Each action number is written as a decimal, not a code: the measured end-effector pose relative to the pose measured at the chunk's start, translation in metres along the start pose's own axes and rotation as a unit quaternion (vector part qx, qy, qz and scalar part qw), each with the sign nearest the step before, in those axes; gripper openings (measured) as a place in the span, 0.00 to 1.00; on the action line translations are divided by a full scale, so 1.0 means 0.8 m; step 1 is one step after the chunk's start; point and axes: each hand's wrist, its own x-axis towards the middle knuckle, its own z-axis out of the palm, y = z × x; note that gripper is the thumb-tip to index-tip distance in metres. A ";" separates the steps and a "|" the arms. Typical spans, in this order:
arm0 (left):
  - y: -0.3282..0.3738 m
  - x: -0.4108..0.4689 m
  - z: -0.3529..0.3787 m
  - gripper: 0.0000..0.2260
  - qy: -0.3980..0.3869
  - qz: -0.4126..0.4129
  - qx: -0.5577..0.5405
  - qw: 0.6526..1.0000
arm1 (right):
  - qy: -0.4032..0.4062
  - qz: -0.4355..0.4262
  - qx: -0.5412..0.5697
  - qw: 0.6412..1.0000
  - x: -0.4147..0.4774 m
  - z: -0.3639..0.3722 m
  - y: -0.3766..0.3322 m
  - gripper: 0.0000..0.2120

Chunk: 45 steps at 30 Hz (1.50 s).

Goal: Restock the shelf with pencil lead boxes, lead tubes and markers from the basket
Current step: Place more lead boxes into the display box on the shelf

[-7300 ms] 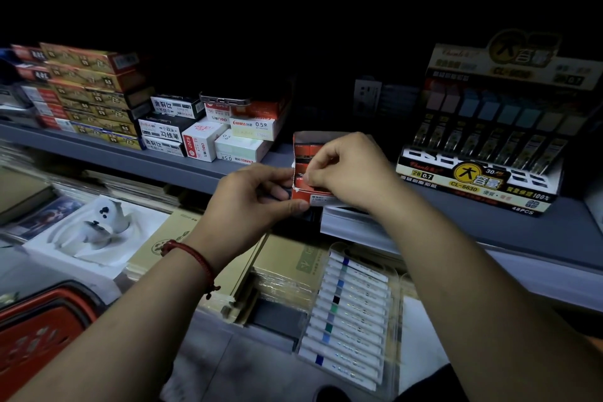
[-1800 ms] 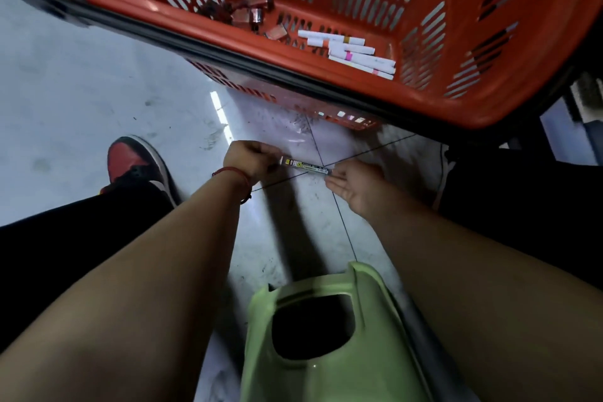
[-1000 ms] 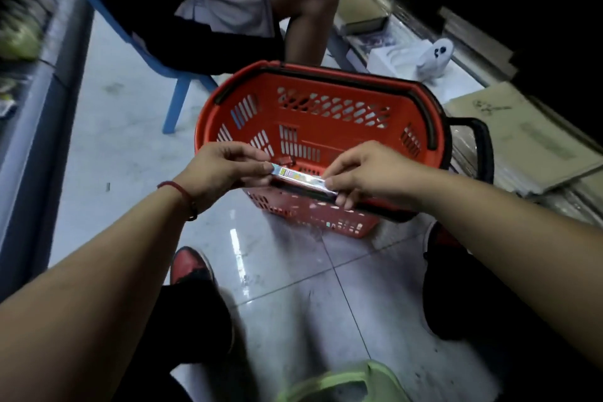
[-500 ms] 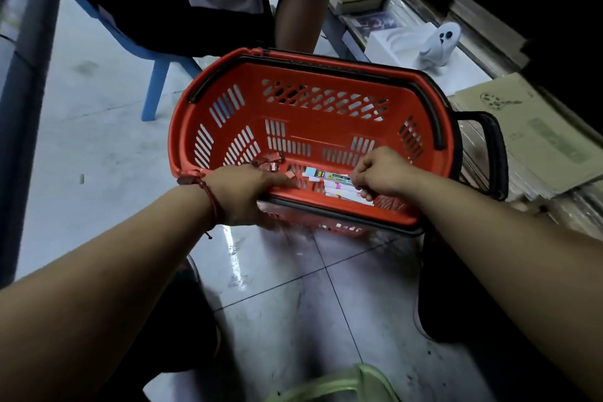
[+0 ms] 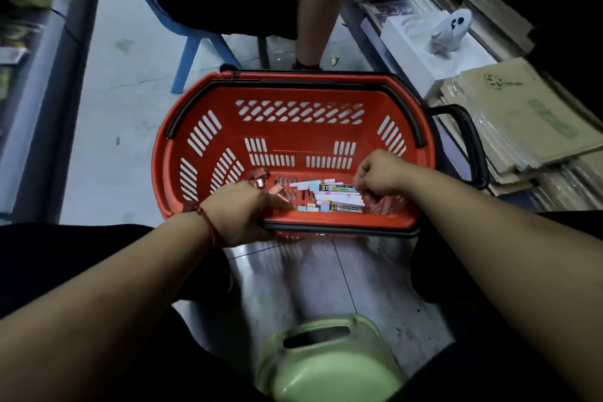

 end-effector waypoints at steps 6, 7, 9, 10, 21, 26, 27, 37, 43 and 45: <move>0.011 0.011 -0.009 0.29 -0.154 -0.027 -0.086 0.984 | -0.023 -0.007 -0.111 0.994 0.011 0.027 0.005 0.02; 0.010 0.015 -0.012 0.29 -0.181 -0.044 -0.124 0.975 | -0.027 0.000 -0.116 0.993 0.015 0.029 0.006 0.01; -0.001 0.028 -0.016 0.31 -0.219 -0.089 -0.223 0.946 | -0.036 0.018 -0.118 0.992 0.032 0.033 0.011 0.01; -0.011 0.038 -0.015 0.31 -0.217 -0.111 -0.273 0.931 | -0.040 0.028 -0.113 0.992 0.045 0.036 0.012 0.01; -0.161 0.130 0.084 0.17 -0.224 -0.240 -0.156 0.932 | -0.097 0.048 -0.218 0.970 0.180 0.079 0.000 0.11; -0.189 0.113 0.125 0.27 -0.168 -0.328 -0.179 0.912 | -0.135 0.056 -0.318 0.937 0.197 0.108 0.025 0.19; -0.192 0.109 0.132 0.32 -0.157 -0.350 -0.180 0.906 | -0.132 0.060 -0.331 0.932 0.198 0.110 0.027 0.18; -0.194 0.153 0.186 0.63 -0.221 -0.286 -0.052 0.931 | -0.189 -0.083 -0.257 0.944 0.204 0.152 -0.040 0.22; -0.211 0.146 0.225 0.69 -0.207 -0.250 0.019 0.946 | -0.200 -0.015 -0.076 0.977 0.237 0.205 -0.074 0.21; -0.211 0.145 0.234 0.70 -0.207 -0.247 0.027 0.946 | -0.177 0.021 -0.058 0.982 0.246 0.222 -0.075 0.19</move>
